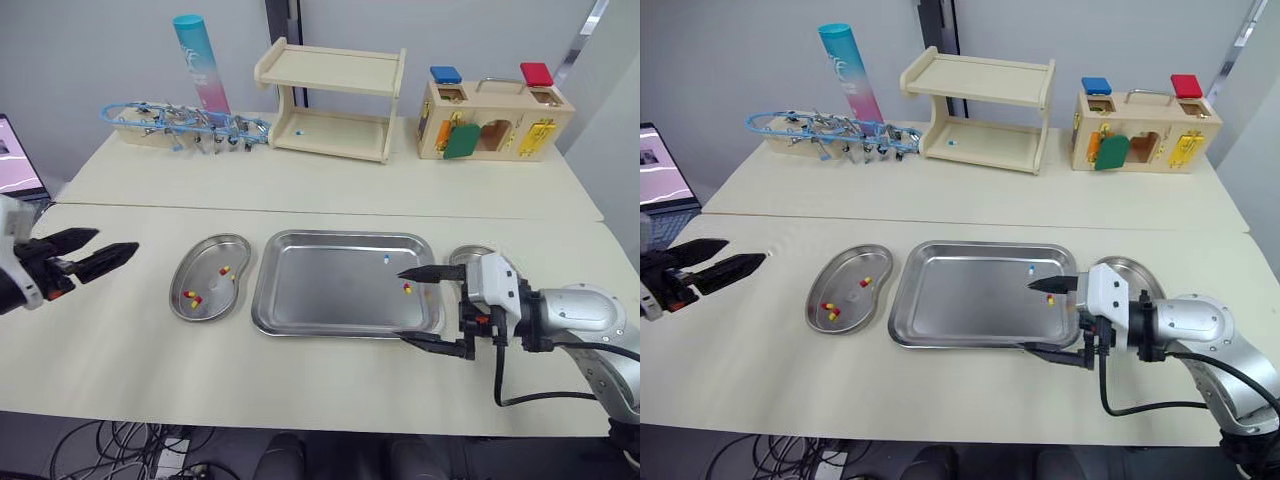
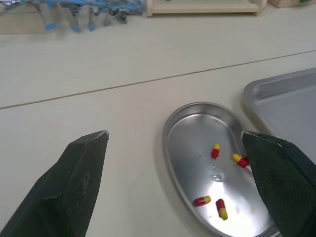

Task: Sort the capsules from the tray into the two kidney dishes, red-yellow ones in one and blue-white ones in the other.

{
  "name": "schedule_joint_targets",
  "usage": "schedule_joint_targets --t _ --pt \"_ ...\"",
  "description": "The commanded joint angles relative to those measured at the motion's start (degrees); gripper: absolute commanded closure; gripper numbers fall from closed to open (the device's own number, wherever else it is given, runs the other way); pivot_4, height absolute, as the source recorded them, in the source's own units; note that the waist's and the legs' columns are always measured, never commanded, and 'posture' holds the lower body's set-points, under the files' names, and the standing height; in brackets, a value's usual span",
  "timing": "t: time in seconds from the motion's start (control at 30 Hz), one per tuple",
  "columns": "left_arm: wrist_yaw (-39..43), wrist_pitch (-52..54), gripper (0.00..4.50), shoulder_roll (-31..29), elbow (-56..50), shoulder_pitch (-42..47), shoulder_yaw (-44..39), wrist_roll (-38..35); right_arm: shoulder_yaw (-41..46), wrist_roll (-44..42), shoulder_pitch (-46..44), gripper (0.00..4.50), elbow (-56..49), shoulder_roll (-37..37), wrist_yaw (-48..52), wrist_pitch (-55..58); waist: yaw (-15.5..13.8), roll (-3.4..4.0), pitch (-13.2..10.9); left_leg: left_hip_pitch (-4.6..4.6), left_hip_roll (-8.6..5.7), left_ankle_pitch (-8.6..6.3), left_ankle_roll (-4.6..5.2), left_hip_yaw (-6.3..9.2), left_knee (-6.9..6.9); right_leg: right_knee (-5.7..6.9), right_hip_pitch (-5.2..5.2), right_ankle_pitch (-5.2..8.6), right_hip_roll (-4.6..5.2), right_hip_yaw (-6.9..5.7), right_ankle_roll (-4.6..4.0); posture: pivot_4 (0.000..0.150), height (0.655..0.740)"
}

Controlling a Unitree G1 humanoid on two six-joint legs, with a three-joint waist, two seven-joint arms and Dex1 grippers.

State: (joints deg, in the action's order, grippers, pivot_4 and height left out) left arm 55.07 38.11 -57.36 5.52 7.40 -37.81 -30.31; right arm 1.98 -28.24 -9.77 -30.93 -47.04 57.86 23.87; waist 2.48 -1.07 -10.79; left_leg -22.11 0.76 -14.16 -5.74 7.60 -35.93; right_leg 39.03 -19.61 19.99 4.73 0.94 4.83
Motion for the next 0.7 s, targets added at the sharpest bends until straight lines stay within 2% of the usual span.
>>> schedule_joint_targets --t 0.03,0.3,0.5,0.7 --pt "-2.8 -8.1 0.03 1.1 2.6 -3.3 -4.0 3.7 7.8 3.1 3.3 0.00 3.9 -2.6 0.3 -5.6 -0.3 0.00 0.0 0.00 0.00 0.00 0.00 -0.01 0.00 -0.01 0.00 0.00 0.00 0.01 0.00 0.150 0.7400" --pt "-5.7 -21.8 0.03 4.6 11.9 -9.1 -5.3 7.6 21.4 5.6 12.6 0.00 15.8 -6.5 3.0 -12.1 -0.6 0.00 0.0 0.00 0.01 0.00 0.00 -0.07 0.02 0.00 0.01 0.00 0.01 0.04 -0.01 0.150 0.7400" --pt "-5.4 -26.3 0.03 5.5 16.2 -11.0 -3.7 7.8 30.0 7.7 23.2 0.00 22.2 -7.5 4.7 -14.6 -0.7 -0.02 0.0 0.01 0.00 -0.01 0.01 -0.08 0.07 -0.03 0.03 0.00 0.02 0.02 -0.01 0.150 0.7400" --pt "-4.2 -26.5 0.03 5.6 17.0 -12.1 -3.0 7.2 33.2 8.1 27.7 0.00 25.6 -7.0 4.8 -14.2 -0.4 -0.01 0.0 0.20 0.01 -0.01 0.01 -0.10 0.08 0.00 0.21 0.00 0.02 0.05 -0.02 0.150 0.7400"
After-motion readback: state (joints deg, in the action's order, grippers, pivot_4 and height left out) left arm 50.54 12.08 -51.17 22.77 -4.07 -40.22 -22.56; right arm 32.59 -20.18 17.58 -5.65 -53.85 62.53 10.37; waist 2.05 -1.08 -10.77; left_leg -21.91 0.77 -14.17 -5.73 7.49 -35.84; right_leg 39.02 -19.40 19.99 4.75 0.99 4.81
